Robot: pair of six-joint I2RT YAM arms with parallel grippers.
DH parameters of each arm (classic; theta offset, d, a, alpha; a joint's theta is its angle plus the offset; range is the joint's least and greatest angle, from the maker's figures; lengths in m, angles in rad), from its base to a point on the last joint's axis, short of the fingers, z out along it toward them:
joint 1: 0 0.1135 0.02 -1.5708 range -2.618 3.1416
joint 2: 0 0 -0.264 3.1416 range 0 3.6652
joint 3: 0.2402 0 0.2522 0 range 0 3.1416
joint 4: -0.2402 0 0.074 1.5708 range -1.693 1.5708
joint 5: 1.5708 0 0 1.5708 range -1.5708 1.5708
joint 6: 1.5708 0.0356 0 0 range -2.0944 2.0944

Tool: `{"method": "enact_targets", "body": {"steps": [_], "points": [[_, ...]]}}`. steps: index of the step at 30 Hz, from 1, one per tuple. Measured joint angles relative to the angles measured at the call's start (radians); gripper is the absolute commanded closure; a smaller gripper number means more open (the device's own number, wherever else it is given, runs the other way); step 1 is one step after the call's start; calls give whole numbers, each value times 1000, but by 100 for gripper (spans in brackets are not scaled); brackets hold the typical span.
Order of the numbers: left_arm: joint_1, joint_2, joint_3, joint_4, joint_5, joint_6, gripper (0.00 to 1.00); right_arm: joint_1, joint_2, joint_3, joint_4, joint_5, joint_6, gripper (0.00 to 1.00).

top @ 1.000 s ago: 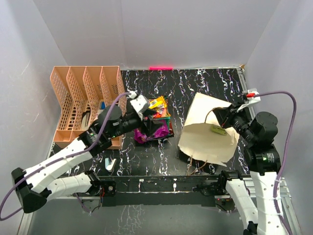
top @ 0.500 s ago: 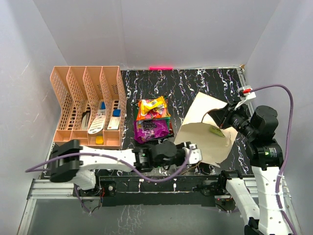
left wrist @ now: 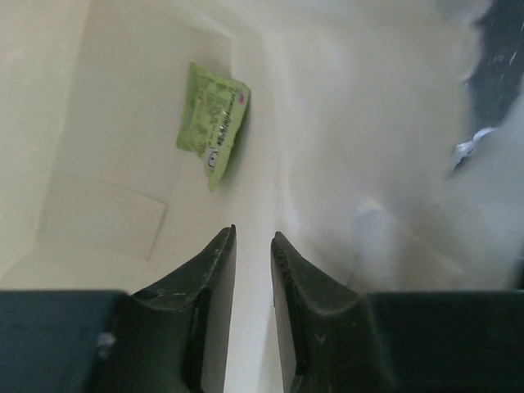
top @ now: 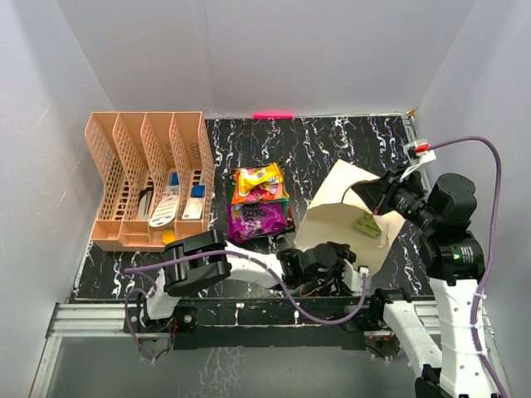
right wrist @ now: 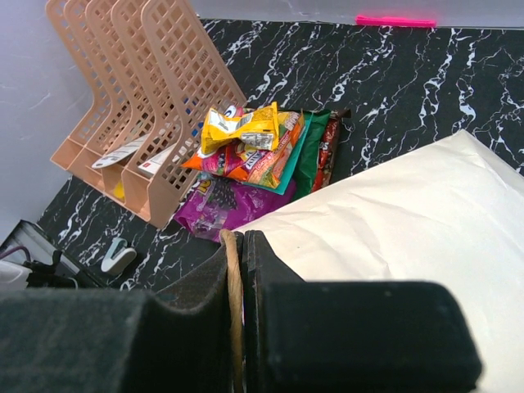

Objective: Take the snacks out of the paper bag

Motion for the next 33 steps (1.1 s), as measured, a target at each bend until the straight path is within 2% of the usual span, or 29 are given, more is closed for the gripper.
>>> {"method": "enact_targets", "body": {"steps": [9,13,24,33], "points": [[137,38,161,-96,249,2,65,0,3,8,-20,-12,3,92],[152,90,247,-115,301,8,61,0,10,11,-24,-28,5,92],[151,269,320,-128,274,90,49,0,25,31,-37,-45,5,92],[154,404,507,-108,178,188,51,0,32,39,-63,-52,6,92]]}}
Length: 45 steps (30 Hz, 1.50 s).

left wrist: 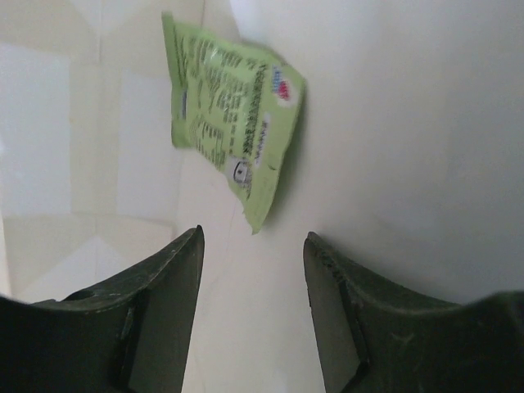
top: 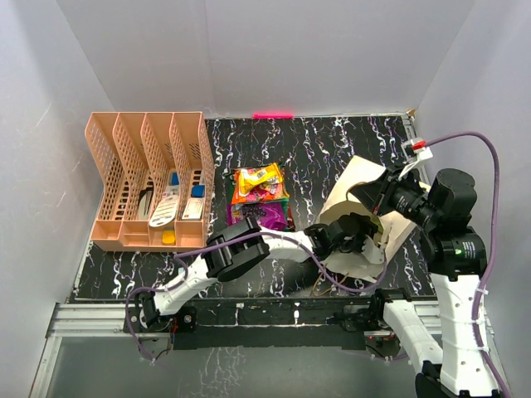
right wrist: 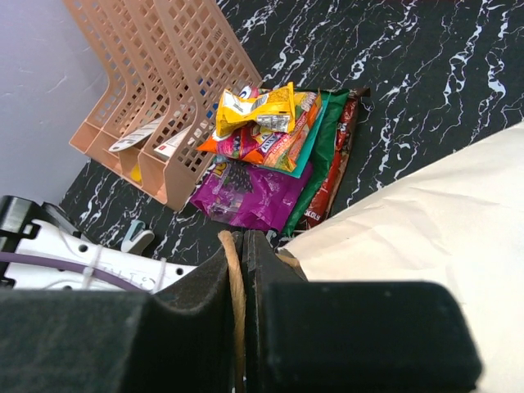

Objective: Take the snacks out of the paper bag

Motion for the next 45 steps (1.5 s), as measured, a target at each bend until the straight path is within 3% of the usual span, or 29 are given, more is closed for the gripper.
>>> {"method": "enact_targets", "body": {"steps": [6,11,16,21,25,34,45], "points": [[7,82,108,15,-37,23,51,0,16,31,-31,0,-2,92],[10,78,99,69,-61,1,50,0,32,64,-48,0,-4,92],[10,-46,-119,117,-101,-53,49,0,40,52,12,-76,-28,92],[10,-240,-348,124,-148,-120,47,0,68,-27,165,-338,-48,92],[9,-370,-441,114,-148,-178,46,0,90,-58,150,-477,-109,92],[-21,-423,-498,73,-69,-224,43,0,-83,-86,54,-327,-147,92],[-36,-316,-464,53,-76,-153,42,0,-55,-73,21,-275,-146,92]]}}
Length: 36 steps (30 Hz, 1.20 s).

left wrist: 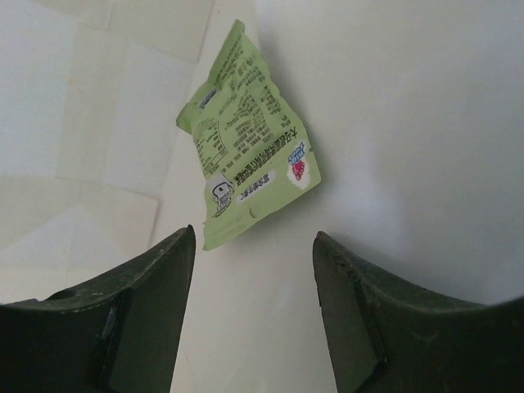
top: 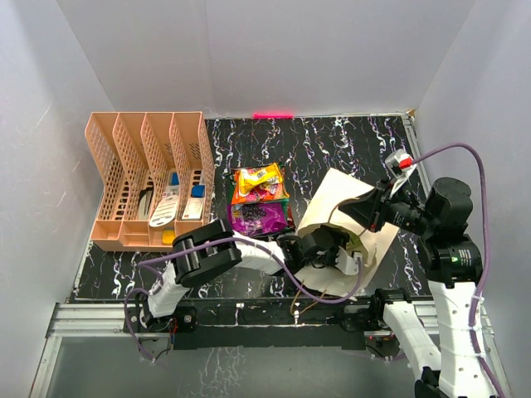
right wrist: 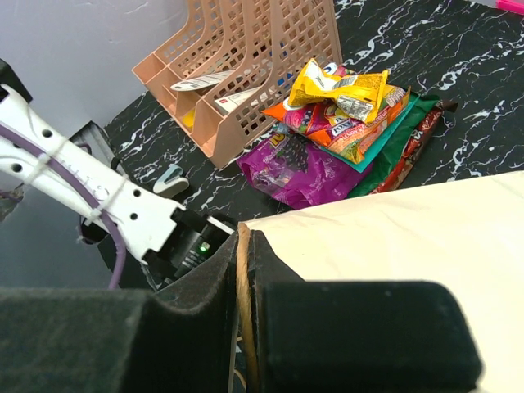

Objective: Take the snacks out of the paper bag

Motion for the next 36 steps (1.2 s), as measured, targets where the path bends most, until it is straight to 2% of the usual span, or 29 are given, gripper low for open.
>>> {"method": "enact_targets", "body": {"steps": [5,10,13,19,22,24,28,36], "points": [[0,77,70,25,-68,80,42,0,0,0,1,-5,10,92],[0,181,209,31,-106,151,44,0,2,3,0,-9,10,92],[0,271,325,47,-132,193,54,0,7,5,1,-13,11,92],[20,444,583,45,-125,220,90,0,12,5,1,-16,30,92],[44,493,687,23,-113,224,100,0,6,3,3,-16,44,92],[57,495,721,12,-110,231,100,0,-1,2,9,-13,48,92],[74,434,661,10,-108,216,100,0,-10,2,14,8,48,92],[50,67,254,3,-94,126,100,0,-41,-6,29,102,61,92]]}}
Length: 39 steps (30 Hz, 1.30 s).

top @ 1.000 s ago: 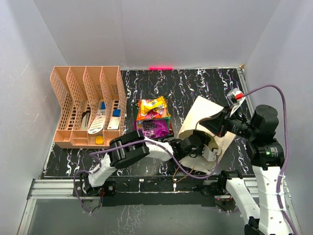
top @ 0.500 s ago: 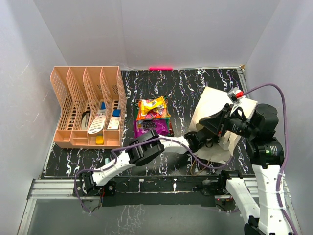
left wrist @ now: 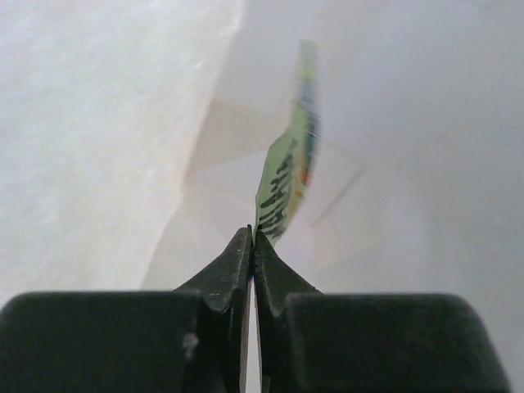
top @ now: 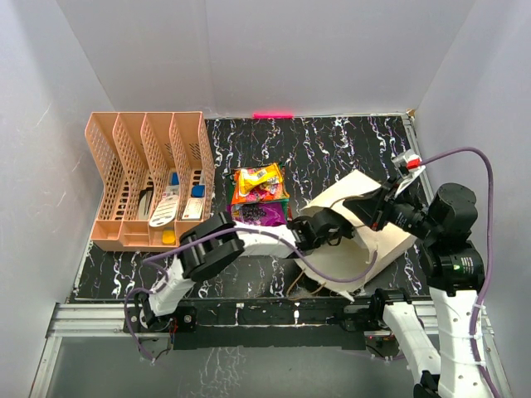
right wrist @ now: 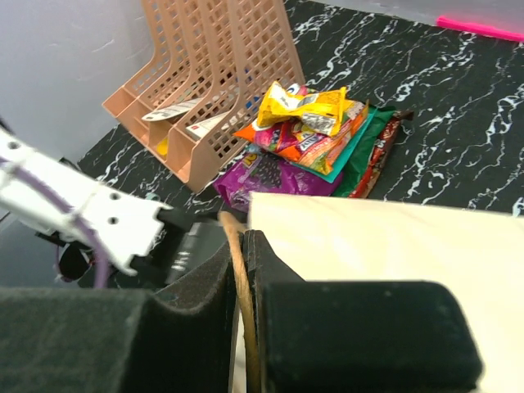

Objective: Take the snacks out of the paper bag

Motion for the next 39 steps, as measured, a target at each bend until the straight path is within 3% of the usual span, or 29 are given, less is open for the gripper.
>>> {"method": "enact_targets", "body": {"steps": [6,12,26,33,39], "points": [[-51,-180,-204,11,24,-55,100,0,-2,-5,25,76,32,92],[-99,-242,-322,-64,29,-119,100,0,-2,-5,25,117,35,92],[-127,-419,-361,-192,-186,-365,100,0,-51,-41,15,197,-53,92],[-131,-486,-425,-226,-192,-390,100,0,-175,-82,34,359,-51,92],[-177,-631,-436,-398,-153,-481,100,0,-173,-106,87,531,-16,92]]}}
